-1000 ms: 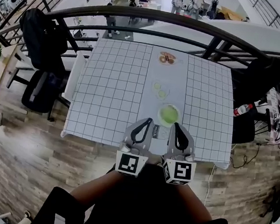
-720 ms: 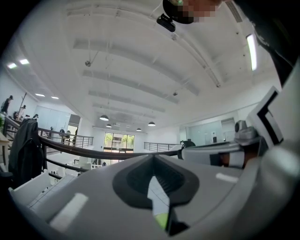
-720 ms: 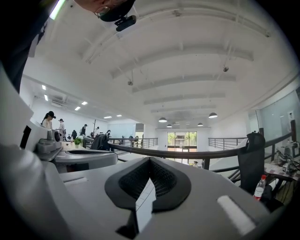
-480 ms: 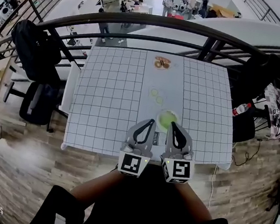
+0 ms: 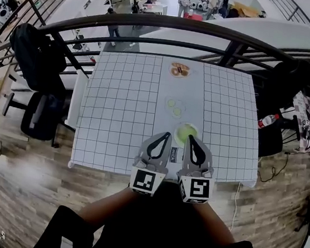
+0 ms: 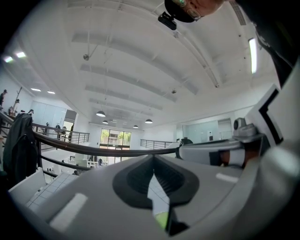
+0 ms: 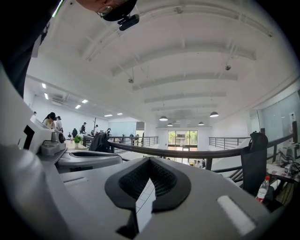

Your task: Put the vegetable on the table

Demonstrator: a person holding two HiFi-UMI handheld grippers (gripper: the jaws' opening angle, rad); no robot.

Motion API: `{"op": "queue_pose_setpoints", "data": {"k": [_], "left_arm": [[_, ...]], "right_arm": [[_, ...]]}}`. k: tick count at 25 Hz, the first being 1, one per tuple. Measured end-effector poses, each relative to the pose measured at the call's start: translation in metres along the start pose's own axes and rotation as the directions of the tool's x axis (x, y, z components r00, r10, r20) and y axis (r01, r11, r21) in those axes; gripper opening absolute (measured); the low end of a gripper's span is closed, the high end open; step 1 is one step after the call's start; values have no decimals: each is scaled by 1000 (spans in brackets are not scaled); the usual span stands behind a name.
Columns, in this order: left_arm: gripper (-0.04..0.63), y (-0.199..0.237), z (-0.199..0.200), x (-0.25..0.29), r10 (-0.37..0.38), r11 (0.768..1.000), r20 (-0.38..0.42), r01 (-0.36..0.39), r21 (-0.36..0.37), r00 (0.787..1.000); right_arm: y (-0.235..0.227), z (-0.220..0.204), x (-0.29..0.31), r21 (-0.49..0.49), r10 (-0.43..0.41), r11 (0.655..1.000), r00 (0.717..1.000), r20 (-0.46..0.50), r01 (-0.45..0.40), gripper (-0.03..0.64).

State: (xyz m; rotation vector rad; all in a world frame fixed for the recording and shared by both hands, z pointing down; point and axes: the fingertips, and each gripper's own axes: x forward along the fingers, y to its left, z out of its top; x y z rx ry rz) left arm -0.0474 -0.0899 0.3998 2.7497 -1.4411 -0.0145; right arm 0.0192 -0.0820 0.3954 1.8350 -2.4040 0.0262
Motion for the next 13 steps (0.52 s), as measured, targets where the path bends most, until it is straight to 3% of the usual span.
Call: {"op": "queue_pose_setpoints", "data": {"k": [13], "left_arm": [[8,12,-13,-13,-18,1000,-10,18,-3,1000]], "right_arm": [[20,-10,4,1,-8,1000,999,-39,8,-5]]}}
